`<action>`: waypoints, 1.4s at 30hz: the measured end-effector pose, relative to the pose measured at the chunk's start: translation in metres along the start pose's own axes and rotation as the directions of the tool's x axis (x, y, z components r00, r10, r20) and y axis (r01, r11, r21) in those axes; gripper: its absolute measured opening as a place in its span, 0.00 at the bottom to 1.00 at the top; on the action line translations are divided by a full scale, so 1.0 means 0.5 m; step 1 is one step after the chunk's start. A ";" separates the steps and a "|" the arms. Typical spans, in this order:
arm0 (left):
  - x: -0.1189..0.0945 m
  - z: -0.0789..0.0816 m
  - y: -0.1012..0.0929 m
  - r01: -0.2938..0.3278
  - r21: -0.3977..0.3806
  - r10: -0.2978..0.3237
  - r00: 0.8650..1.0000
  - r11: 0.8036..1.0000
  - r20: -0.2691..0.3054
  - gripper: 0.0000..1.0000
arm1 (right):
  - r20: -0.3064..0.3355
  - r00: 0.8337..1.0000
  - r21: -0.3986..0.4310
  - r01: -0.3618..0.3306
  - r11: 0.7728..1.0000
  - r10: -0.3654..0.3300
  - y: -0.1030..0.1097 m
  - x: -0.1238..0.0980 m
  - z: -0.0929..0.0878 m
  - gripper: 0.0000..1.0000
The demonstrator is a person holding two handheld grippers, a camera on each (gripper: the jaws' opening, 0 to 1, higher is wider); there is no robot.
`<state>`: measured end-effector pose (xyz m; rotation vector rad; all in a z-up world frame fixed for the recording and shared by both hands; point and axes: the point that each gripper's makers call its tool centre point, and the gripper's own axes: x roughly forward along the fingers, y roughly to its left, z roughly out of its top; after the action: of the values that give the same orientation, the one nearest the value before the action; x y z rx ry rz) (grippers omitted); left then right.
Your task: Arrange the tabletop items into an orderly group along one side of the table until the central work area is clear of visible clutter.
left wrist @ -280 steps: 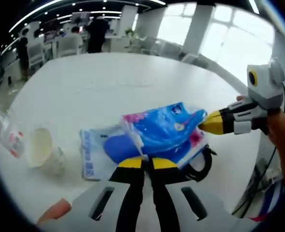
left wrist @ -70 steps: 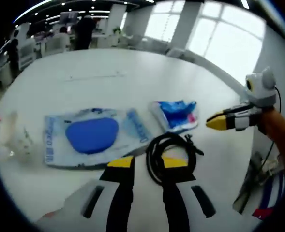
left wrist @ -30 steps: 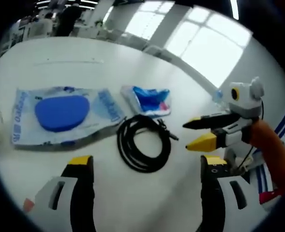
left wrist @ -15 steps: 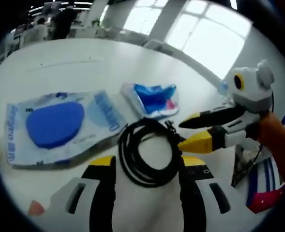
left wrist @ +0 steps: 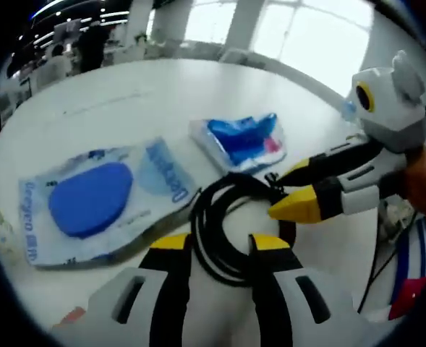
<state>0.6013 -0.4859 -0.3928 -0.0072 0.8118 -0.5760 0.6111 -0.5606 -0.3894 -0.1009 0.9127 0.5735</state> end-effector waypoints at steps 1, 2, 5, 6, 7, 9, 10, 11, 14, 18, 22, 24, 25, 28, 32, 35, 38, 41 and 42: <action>0.000 0.000 0.001 -0.006 0.006 0.006 1.000 1.000 0.001 0.27 | -0.004 1.000 -0.006 0.007 1.000 -0.007 -0.001 0.002 -0.001 0.33; 0.001 0.000 0.003 -0.012 0.011 0.012 1.000 1.000 0.001 0.26 | -0.008 1.000 -0.011 0.018 1.000 -0.018 -0.002 0.003 -0.003 0.33; -0.001 0.000 0.007 -0.025 0.016 0.025 1.000 1.000 -0.002 0.23 | -0.018 1.000 -0.017 0.020 1.000 -0.021 0.000 0.008 -0.008 0.31; 0.000 0.000 0.009 -0.029 0.017 0.029 1.000 0.999 -0.001 0.23 | -0.026 1.000 -0.016 0.017 1.000 -0.018 0.003 0.011 -0.012 0.31; 0.001 0.000 0.011 -0.034 0.018 0.034 0.999 0.999 0.000 0.22 | -0.030 0.999 -0.021 0.014 1.000 -0.014 0.004 0.013 -0.014 0.31; 0.001 -0.001 0.011 -0.040 0.024 0.040 0.999 0.999 0.002 0.22 | -0.028 0.999 -0.035 0.023 0.999 -0.024 0.000 0.013 -0.014 0.29; 0.002 -0.001 0.011 -0.042 0.028 0.042 0.999 0.999 0.002 0.21 | -0.034 0.999 -0.028 0.026 0.999 -0.027 -0.001 0.012 -0.016 0.28; 0.002 -0.001 0.012 -0.046 0.031 0.046 0.999 0.998 0.002 0.20 | -0.035 0.999 -0.029 0.027 0.999 -0.028 -0.002 0.011 -0.016 0.26; 0.002 -0.002 0.012 -0.056 0.043 0.056 0.998 0.998 0.002 0.18 | -0.037 0.998 -0.042 0.040 0.998 -0.042 -0.011 0.010 -0.019 0.20; 0.004 0.000 0.009 -0.064 0.055 0.064 0.998 0.996 -0.002 0.14 | -0.030 0.999 -0.027 0.040 0.999 -0.041 -0.016 0.009 -0.017 0.16; 0.000 0.002 0.005 -0.062 0.071 0.062 0.998 0.996 0.000 0.10 | -0.024 0.999 -0.005 0.039 0.999 -0.039 -0.017 0.002 -0.015 0.14; -0.003 0.003 0.003 -0.060 0.075 0.060 0.998 0.995 0.000 0.08 | -0.020 0.999 0.001 0.038 0.999 -0.038 -0.014 -0.003 -0.014 0.14; -0.005 0.003 0.003 -0.059 0.074 0.059 0.998 0.996 0.000 0.06 | -0.018 0.999 0.001 0.039 0.999 -0.039 -0.012 -0.005 -0.013 0.14; -0.011 0.000 0.001 -0.052 0.060 0.053 0.999 0.997 -0.005 0.06 | -0.015 0.999 0.003 0.036 0.999 -0.035 -0.007 -0.014 -0.012 0.13; -0.026 -0.001 -0.001 -0.055 0.051 0.055 0.998 0.997 -0.003 0.05 | -0.004 0.999 -0.001 0.032 0.999 -0.032 0.003 -0.026 -0.006 0.13; -0.043 0.005 -0.003 -0.058 0.047 0.058 0.998 0.997 0.009 0.05 | 0.005 1.000 -0.001 0.026 1.000 -0.026 0.009 -0.033 -0.003 0.13; -0.054 0.008 -0.004 -0.062 0.043 0.061 0.998 0.997 0.016 0.04 | 0.010 1.000 0.007 0.017 1.000 -0.017 0.016 -0.038 -0.003 0.13; -0.061 0.004 -0.005 -0.067 0.043 0.067 0.998 0.997 0.019 0.04 | 0.006 1.000 0.004 0.007 1.000 -0.007 0.026 -0.041 -0.010 0.13; -0.062 0.002 -0.006 -0.067 0.043 0.067 0.998 0.997 0.017 0.04 | 0.005 1.000 0.002 0.005 1.000 -0.005 0.028 -0.042 -0.013 0.13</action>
<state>0.5838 -0.4735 -0.3703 0.0549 0.7818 -0.5294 0.5895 -0.5595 -0.3751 -0.1002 0.9079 0.5677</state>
